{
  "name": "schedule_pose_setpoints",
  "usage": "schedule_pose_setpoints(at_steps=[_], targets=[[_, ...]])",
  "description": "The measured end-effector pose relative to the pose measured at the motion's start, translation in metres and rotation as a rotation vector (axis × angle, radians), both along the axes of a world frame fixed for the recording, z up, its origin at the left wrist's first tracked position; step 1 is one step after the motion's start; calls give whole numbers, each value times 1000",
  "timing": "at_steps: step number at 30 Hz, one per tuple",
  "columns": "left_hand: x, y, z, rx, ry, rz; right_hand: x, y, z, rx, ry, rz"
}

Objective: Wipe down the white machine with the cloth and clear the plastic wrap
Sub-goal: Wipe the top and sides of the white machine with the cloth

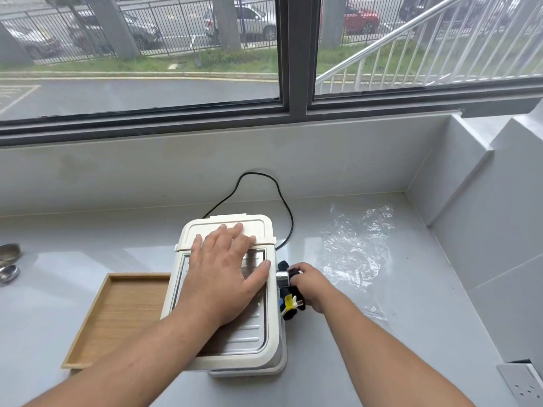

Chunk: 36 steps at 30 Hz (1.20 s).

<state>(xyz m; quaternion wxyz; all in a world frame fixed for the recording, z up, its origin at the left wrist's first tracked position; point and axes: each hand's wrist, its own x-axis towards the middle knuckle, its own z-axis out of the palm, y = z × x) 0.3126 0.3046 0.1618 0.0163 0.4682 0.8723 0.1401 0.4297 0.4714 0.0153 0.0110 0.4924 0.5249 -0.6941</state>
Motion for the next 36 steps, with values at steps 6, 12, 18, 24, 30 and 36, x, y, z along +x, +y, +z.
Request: schedule_pose_setpoints(at_steps=[6,12,18,24,30,36], targets=[[1,0,1,0,-7,4,-17,3,36,75,55,-11],[1,1,0,17,-9,10,-19,0,69,139,160,-63],[0,1,-3,26,-9,6,-13,-6,99,155,291,-148],[-2,0,-4,33,-11,3,-13,-16,136,218,368,-215],[-3,-1,-3,12,-35,-10,-20,-32,167,612,273,-82],[-2,-4,-1,15,-20,-37,-45,-55,183,1072,69,293]])
